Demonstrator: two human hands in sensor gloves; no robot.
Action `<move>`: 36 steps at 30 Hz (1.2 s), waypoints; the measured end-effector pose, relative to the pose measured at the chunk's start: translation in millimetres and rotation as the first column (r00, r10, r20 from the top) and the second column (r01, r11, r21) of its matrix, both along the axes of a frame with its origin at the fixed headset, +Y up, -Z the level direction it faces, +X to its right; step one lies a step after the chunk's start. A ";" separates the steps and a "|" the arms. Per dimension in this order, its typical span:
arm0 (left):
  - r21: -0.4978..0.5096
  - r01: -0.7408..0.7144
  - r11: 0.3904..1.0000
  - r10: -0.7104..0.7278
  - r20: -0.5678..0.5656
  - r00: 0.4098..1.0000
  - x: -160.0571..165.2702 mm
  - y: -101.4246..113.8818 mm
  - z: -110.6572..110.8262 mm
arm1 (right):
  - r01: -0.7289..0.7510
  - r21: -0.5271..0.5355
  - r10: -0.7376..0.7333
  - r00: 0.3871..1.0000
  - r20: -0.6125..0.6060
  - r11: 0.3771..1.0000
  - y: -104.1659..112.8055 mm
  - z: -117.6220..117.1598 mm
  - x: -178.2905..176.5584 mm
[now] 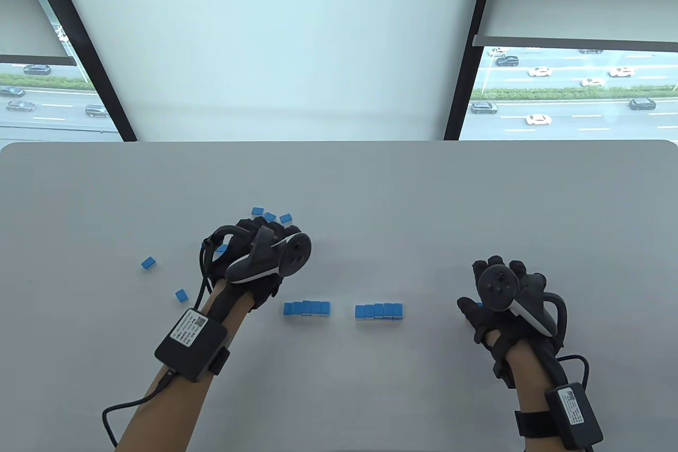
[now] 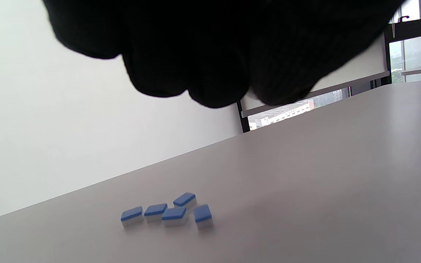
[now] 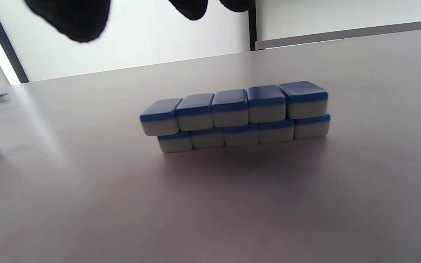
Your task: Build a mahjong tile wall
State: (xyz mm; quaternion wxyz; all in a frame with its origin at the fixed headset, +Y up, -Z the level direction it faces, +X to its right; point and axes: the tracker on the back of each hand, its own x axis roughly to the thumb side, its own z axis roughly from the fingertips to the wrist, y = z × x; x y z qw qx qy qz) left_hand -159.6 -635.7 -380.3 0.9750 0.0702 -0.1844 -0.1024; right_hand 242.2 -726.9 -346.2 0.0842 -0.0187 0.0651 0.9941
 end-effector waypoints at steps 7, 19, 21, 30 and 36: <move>0.042 -0.133 0.990 0.135 -0.032 0.990 -33.7 -5.3 37.9 | 0.005 0.003 -0.005 1.000 0.003 1.000 0.2 0.1 0.0; -0.076 -0.255 0.964 0.247 -0.100 0.964 -53.2 -65.4 50.5 | 0.000 -0.002 0.000 1.000 0.006 1.000 -2.1 -1.6 -0.5; -0.105 -0.248 0.963 0.237 -0.106 0.966 -50.8 -72.6 48.7 | 0.003 -0.002 -0.003 1.000 0.010 1.000 -2.2 -1.5 0.5; -0.188 -0.201 0.961 0.184 -0.108 0.977 -39.6 -96.5 42.2 | -0.007 -0.010 0.007 1.000 0.007 1.000 -3.5 -1.5 -1.4; -0.180 -0.182 0.967 0.171 -0.074 0.983 -28.1 -104.1 39.9 | -0.015 -0.015 0.015 1.000 0.004 1.000 -3.9 -1.5 -2.4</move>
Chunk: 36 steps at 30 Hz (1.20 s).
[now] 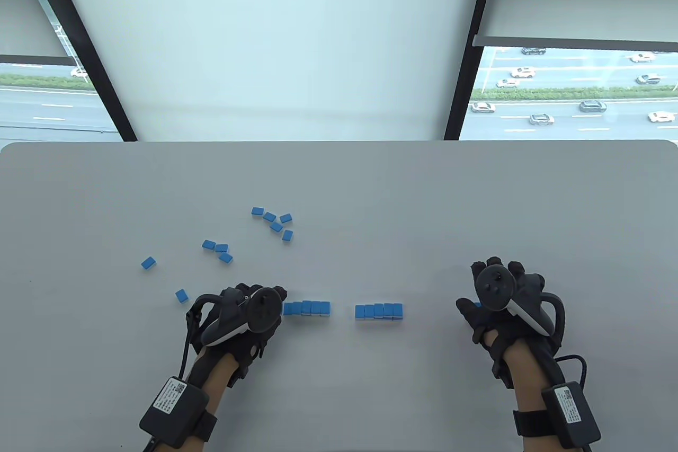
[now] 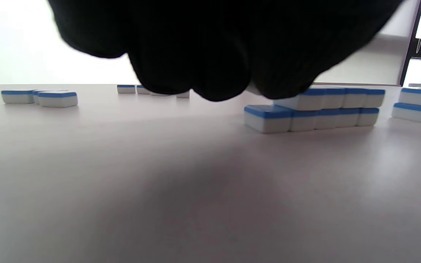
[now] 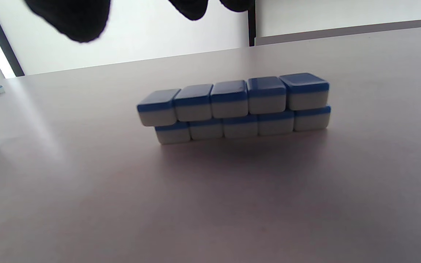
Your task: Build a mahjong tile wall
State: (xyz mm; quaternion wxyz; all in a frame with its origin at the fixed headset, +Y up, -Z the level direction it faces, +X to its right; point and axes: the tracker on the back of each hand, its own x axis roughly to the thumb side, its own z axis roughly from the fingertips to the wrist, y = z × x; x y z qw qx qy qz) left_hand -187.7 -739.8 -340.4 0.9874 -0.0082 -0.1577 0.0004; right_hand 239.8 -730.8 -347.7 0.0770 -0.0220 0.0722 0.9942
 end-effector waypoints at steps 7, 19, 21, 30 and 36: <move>0.024 0.040 0.999 -0.041 0.020 0.999 11.8 -3.7 -0.5 | -0.004 0.001 0.004 1.000 0.000 1.000 0.3 0.1 -0.2; 0.021 0.065 0.998 -0.066 0.025 0.998 14.8 -4.6 0.3 | -0.001 0.005 0.001 1.000 -0.002 1.000 0.3 0.0 -0.3; 0.019 0.070 0.997 -0.070 0.027 0.997 15.6 -5.1 0.5 | 0.001 0.005 -0.001 1.000 -0.003 1.000 0.4 0.0 -0.2; 0.008 0.046 0.999 -0.046 0.012 0.999 9.4 0.6 2.1 | 0.007 0.012 -0.007 1.000 -0.001 1.000 1.4 0.0 0.9; 0.018 0.009 1.000 -0.009 -0.014 1.000 -3.1 10.7 4.6 | 0.011 0.023 -0.011 1.000 0.002 1.000 2.8 0.2 2.4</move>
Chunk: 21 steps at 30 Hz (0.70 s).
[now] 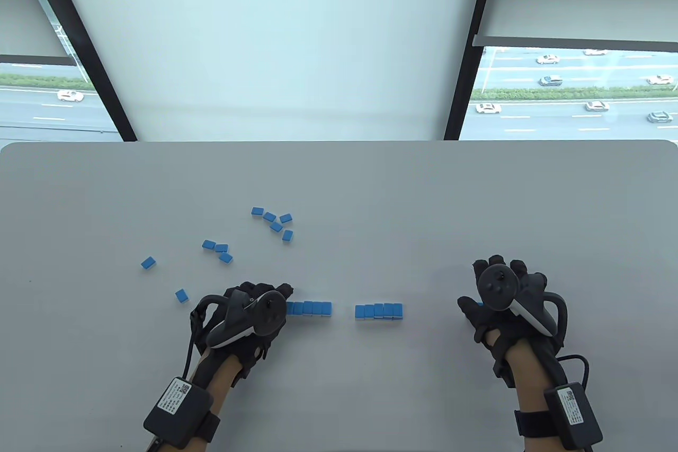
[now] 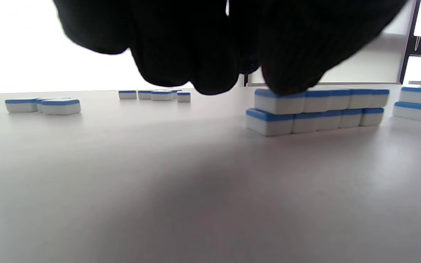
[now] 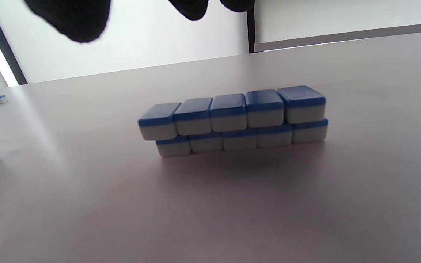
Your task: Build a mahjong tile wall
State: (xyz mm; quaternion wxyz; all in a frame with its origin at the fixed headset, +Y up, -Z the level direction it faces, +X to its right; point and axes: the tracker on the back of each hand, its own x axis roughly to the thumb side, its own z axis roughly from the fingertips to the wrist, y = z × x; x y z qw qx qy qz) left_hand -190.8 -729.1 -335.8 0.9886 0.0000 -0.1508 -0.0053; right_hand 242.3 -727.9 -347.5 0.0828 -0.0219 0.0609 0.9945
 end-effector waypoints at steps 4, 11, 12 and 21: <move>0.053 0.010 0.999 -0.010 -0.013 1.000 -6.6 12.3 -6.9 | -0.003 0.005 0.003 1.000 0.001 1.000 0.5 0.1 0.7; 0.032 0.074 0.997 -0.073 -0.023 0.997 1.2 17.6 -57.9 | -0.011 0.003 0.011 1.000 0.001 1.000 0.4 0.9 0.8; 0.012 0.081 0.997 -0.081 -0.034 0.996 3.5 15.9 -69.6 | -0.013 0.002 0.013 1.000 0.002 1.000 0.6 1.0 0.8; -0.038 0.264 0.964 -0.267 -0.113 0.957 26.2 -5.3 -142.4 | -0.014 -0.004 0.014 1.000 0.010 1.000 0.6 1.5 2.2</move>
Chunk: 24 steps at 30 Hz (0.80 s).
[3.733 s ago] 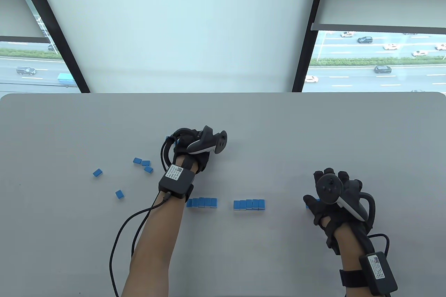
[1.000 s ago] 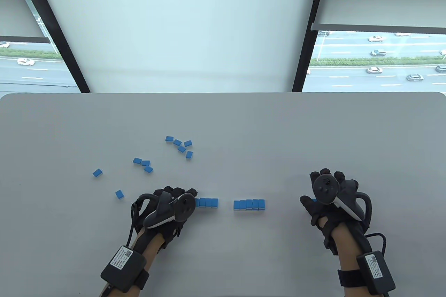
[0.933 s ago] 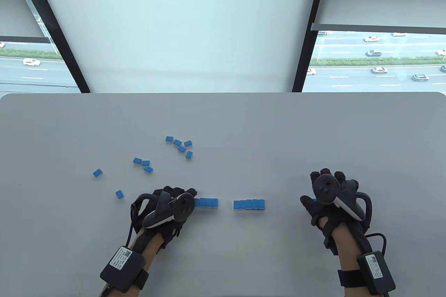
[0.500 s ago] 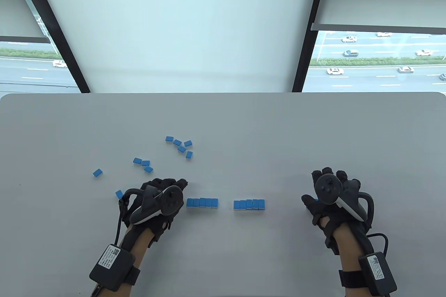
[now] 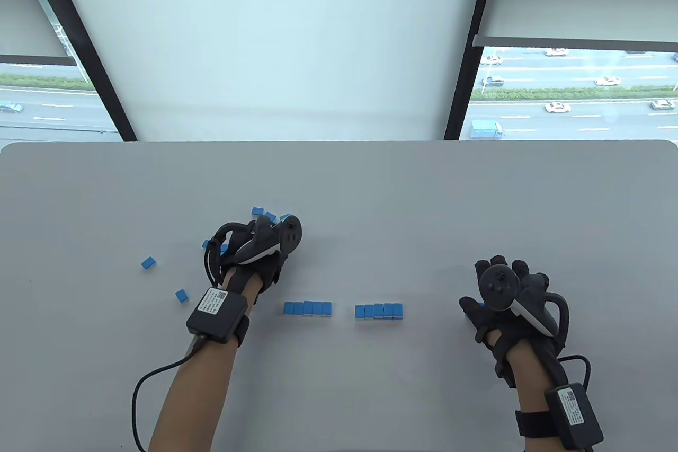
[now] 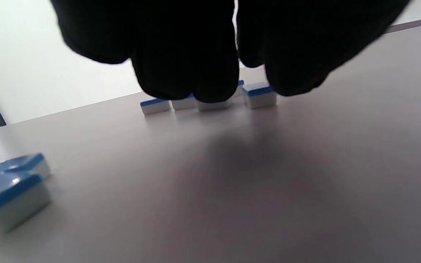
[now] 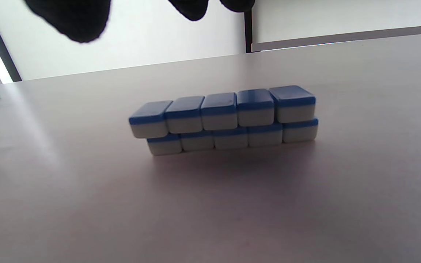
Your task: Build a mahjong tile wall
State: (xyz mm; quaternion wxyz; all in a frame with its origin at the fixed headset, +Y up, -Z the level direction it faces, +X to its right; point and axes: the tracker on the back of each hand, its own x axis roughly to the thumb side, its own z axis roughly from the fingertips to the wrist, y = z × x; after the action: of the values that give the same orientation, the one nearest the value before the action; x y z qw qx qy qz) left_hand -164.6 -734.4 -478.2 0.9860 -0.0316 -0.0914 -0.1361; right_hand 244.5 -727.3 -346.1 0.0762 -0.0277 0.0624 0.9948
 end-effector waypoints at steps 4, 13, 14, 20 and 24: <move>0.055 0.106 0.993 -0.107 0.021 0.994 11.9 -5.4 -5.3 | -0.001 0.000 0.001 1.000 0.001 1.000 0.3 -0.1 0.1; 0.096 0.165 0.982 -0.171 0.057 0.984 21.9 -7.3 -2.8 | 0.001 -0.001 -0.001 1.000 -0.003 1.000 0.4 -0.4 0.0; 0.081 0.162 0.983 -0.167 0.055 0.984 21.8 -7.3 -2.9 | 0.002 0.000 -0.002 1.000 -0.004 1.000 0.5 -0.4 -0.1; -0.008 0.139 0.990 -0.139 0.028 0.990 19.9 -8.0 -3.3 | -0.001 0.004 0.001 1.000 -0.007 1.000 0.8 -0.5 -0.5; -0.049 0.158 0.986 -0.158 0.021 0.987 17.3 -7.9 0.5 | 0.004 0.010 -0.004 1.000 -0.008 1.000 1.4 -0.7 -0.3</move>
State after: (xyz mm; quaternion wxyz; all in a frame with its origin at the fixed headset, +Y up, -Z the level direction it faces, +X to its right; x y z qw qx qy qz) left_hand -147.4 -742.3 -477.7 0.9701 -0.0623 -0.1006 -0.2117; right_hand 244.2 -725.9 -346.7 0.0782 -0.0234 0.0578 0.9950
